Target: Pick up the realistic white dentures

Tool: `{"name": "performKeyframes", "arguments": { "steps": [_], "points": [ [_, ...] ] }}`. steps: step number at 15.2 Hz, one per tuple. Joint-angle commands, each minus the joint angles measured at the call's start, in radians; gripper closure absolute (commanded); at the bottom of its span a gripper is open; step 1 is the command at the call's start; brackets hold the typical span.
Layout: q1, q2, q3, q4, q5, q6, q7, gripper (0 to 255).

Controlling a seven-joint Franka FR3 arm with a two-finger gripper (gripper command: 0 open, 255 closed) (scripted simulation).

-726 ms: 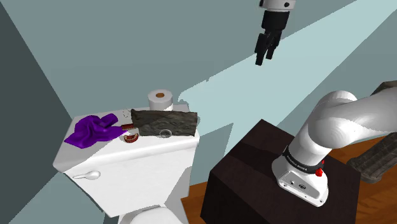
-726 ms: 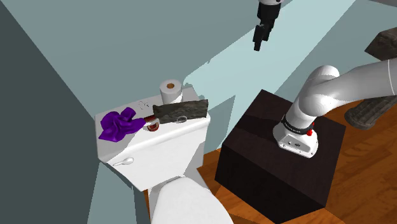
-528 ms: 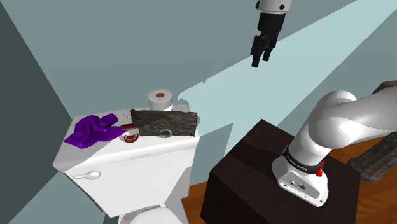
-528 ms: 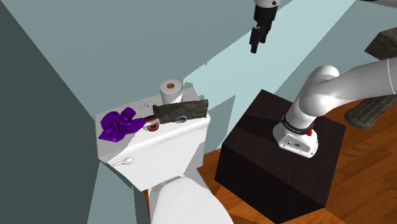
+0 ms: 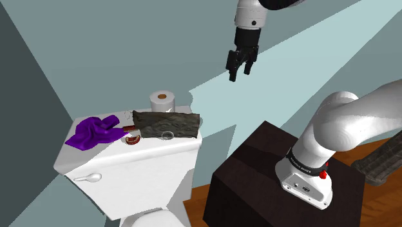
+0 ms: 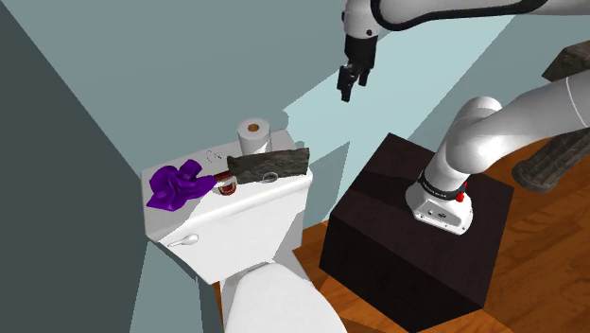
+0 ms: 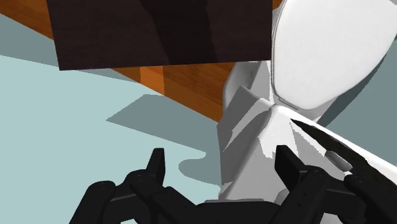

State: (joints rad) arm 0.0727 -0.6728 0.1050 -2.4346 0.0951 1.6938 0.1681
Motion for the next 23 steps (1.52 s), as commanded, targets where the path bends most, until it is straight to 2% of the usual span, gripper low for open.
{"name": "performKeyframes", "arguments": {
  "steps": [1,7,12,17,23],
  "points": [
    [0.01,0.044,0.036,0.01,0.025,0.039,0.05,0],
    [0.033,0.212,0.142,0.07,0.073,0.161,0.193,0],
    [0.043,0.376,0.222,0.156,0.076,0.252,0.316,0],
    [0.054,0.558,0.288,0.275,0.036,0.323,0.449,0],
    [0.092,0.795,0.333,0.462,-0.059,0.37,0.617,0]
  ]
}}
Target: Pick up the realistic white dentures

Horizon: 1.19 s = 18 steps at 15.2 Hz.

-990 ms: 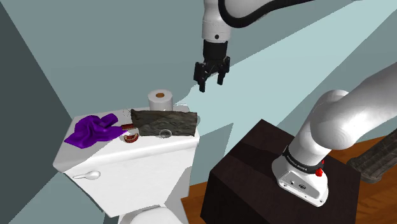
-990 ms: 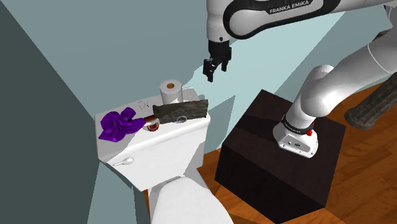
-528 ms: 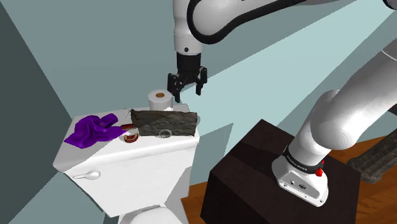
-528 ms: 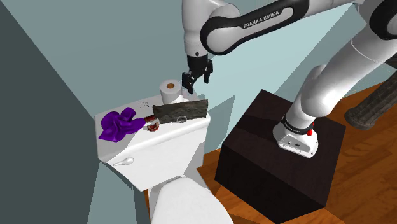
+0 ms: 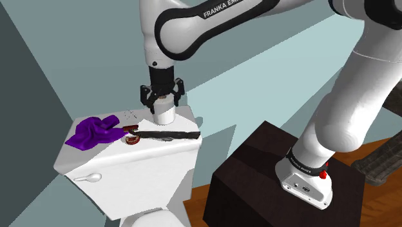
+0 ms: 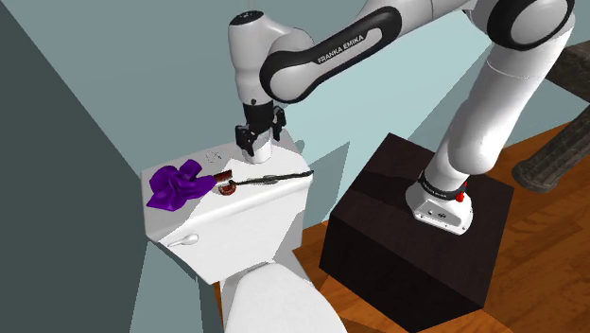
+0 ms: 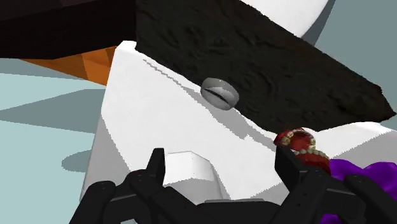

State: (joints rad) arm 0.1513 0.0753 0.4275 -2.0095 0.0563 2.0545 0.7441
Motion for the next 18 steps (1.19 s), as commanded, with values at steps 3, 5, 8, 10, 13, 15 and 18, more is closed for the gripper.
{"name": "performKeyframes", "arguments": {
  "steps": [3,5,8,10,13,15,18],
  "points": [
    [0.05,0.169,0.012,0.151,-0.075,0.014,0.118,0],
    [0.079,0.252,0.008,0.236,-0.11,0.009,0.165,0],
    [0.128,0.378,-0.005,0.379,-0.157,-0.011,0.225,0],
    [0.154,0.435,-0.014,0.451,-0.174,-0.024,0.247,0],
    [0.156,0.45,-0.018,0.432,-0.18,0.008,0.248,0],
    [0.157,0.46,-0.021,0.421,-0.184,0.03,0.249,0],
    [0.159,0.475,-0.025,0.408,-0.19,0.057,0.251,0]
  ]
}}
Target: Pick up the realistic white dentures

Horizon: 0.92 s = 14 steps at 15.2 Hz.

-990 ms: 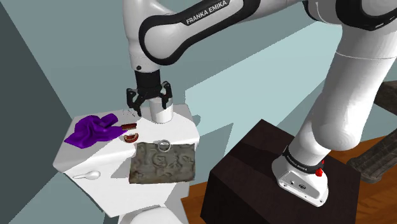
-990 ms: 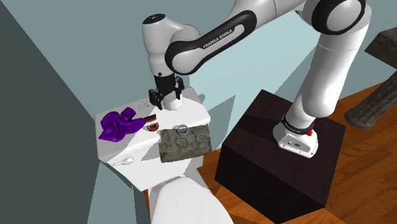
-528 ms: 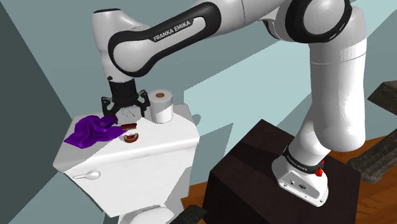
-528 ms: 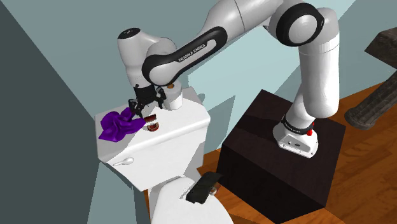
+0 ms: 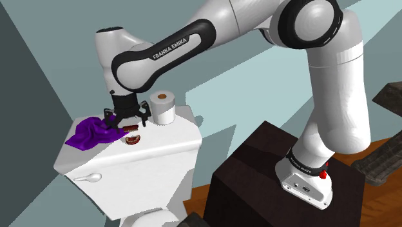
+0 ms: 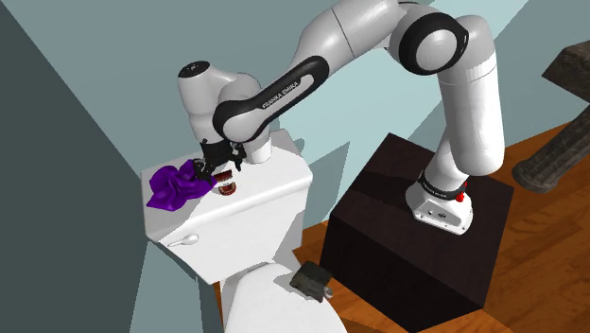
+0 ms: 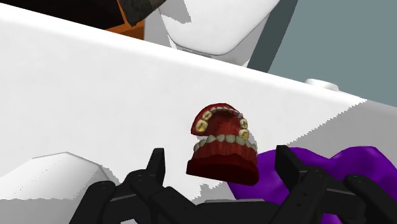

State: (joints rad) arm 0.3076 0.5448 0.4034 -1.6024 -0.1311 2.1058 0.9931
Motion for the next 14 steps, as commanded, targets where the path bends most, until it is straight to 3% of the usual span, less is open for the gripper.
{"name": "performKeyframes", "arguments": {
  "steps": [1,2,14],
  "points": [
    [0.003,0.006,-0.001,0.001,-0.002,0.006,0.002,0],
    [0.003,0.007,-0.001,0.003,-0.003,0.005,0.002,255],
    [0.0,-0.011,0.004,0.016,0.005,-0.026,0.0,255]
  ]
}}
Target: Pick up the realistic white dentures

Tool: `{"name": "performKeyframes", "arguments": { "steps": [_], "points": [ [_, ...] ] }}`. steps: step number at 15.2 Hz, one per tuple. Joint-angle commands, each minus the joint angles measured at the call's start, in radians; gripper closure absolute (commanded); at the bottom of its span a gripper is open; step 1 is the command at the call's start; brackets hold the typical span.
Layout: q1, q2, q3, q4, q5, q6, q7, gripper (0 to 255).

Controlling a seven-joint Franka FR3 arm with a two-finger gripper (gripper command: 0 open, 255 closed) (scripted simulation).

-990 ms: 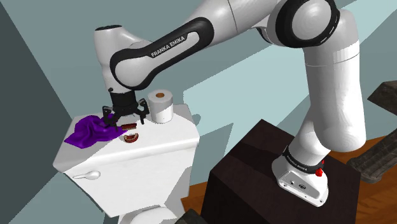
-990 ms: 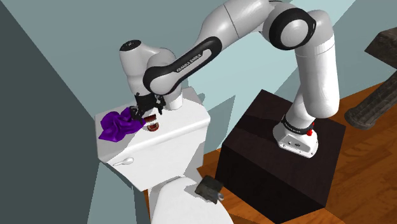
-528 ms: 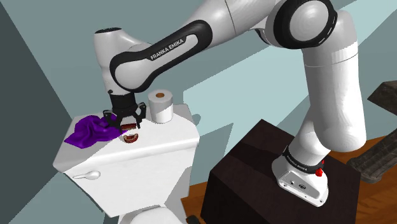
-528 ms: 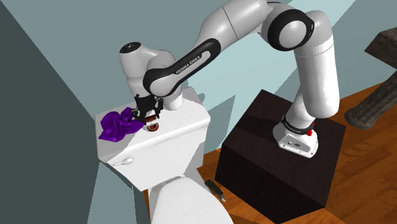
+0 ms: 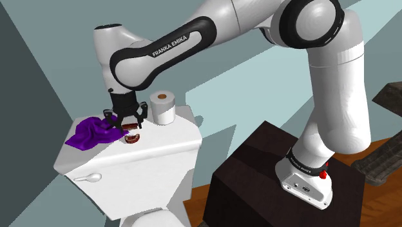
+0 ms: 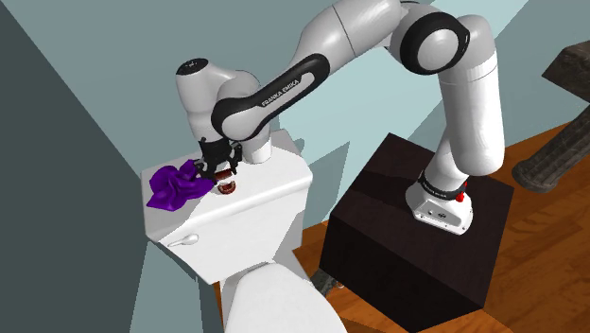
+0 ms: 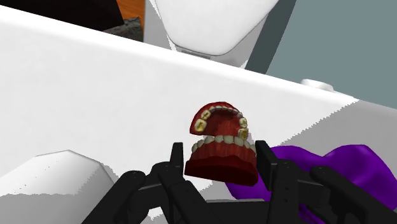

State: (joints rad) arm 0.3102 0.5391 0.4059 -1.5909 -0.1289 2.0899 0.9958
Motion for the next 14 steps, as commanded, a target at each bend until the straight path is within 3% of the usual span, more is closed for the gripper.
{"name": "performKeyframes", "arguments": {
  "steps": [1,14],
  "points": [
    [-0.003,-0.011,0.002,0.01,0.005,-0.021,-0.003,255],
    [-0.006,-0.06,0.015,0.09,0.024,-0.146,-0.008,255]
  ]
}}
